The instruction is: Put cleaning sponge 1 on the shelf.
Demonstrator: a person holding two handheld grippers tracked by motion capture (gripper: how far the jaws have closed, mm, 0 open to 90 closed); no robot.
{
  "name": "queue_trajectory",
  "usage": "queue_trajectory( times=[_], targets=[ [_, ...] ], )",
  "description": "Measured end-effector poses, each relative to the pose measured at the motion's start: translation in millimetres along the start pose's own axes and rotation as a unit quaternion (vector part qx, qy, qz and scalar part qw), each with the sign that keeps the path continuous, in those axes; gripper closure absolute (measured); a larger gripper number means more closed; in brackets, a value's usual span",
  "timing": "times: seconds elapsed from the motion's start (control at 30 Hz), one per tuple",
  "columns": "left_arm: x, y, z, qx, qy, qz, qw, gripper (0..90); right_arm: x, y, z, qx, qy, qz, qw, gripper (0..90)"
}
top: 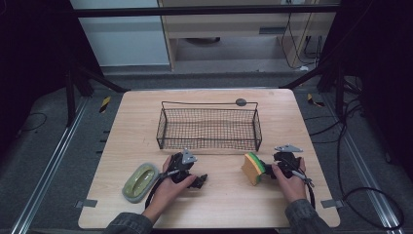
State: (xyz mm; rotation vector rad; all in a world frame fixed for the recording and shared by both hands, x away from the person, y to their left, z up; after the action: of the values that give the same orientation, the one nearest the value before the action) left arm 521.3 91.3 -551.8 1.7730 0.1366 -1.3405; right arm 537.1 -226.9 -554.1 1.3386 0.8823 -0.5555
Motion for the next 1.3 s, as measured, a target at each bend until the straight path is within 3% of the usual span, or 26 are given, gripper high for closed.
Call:
queue_trajectory(
  times=[0.17,0.3,0.37,0.47,0.57,0.63,0.83,0.93,1.13,1.2,1.3],
  targets=[
    [-4.3,-1.2,2.8,0.004,-0.010,-0.004,0.9999,3.3,0.0,0.0,0.0,0.000,0.000,0.000,1.0000,0.5],
    [-27.8,-1.4,5.3,0.018,0.019,0.017,0.9995,4.5,-0.5,-0.7,0.2,-0.002,0.002,0.000,1.0000,0.5],
    [-42.7,-2.5,-0.4,0.011,0.036,0.028,0.9989,4.8,-1.4,-1.9,0.8,-0.003,0.000,0.000,1.0000,0.5],
    [-60.1,-1.6,-12.5,-0.001,0.043,0.049,0.9979,4.8,-1.4,-1.7,0.8,-0.005,0.001,0.001,1.0000,0.4],
    [-63.3,-2.1,-23.8,-0.024,0.034,0.064,0.9971,5.5,0.2,0.4,1.5,-0.009,0.005,0.002,0.9999,0.4],
    [-63.4,-2.0,-25.1,-0.026,0.037,0.066,0.9968,5.6,0.2,0.4,1.5,-0.009,0.005,0.002,0.9999,0.4],
    [-69.7,-4.5,-30.0,-0.020,0.046,0.051,0.9974,5.4,0.0,0.0,2.0,-0.013,0.005,0.001,0.9999,0.4],
    [-83.9,-5.0,-37.4,-0.021,0.059,0.054,0.9966,5.2,-0.2,-0.2,1.9,-0.012,0.006,0.001,0.9999,0.4],
    [-113.6,-8.1,-49.5,-0.028,0.066,0.065,0.9953,5.4,-0.8,-1.1,1.7,-0.010,0.006,0.000,0.9999,0.4],
    [-123.9,-14.2,-57.1,-0.019,0.081,0.041,0.9957,5.3,-1.2,-2.0,2.9,-0.016,0.006,0.002,0.9998,0.4],
    [-140.2,-23.9,-65.8,-0.026,0.089,0.012,0.9957,5.4,-2.2,-3.4,3.9,-0.020,0.009,0.001,0.9998,0.4]
  ],
)
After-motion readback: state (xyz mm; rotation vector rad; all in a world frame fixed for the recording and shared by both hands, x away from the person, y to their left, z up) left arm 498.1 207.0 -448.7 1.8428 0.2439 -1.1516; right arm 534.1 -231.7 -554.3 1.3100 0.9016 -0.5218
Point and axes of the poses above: each handheld gripper's, and its own axes: x roughly forward along the jaws, y roughly out of its top, z roughly to its right, the point moved 6 cm from there along x, roughly forward along the jaws, and after that the axes turned 10 degrees about -z, right-handed, at the moved point
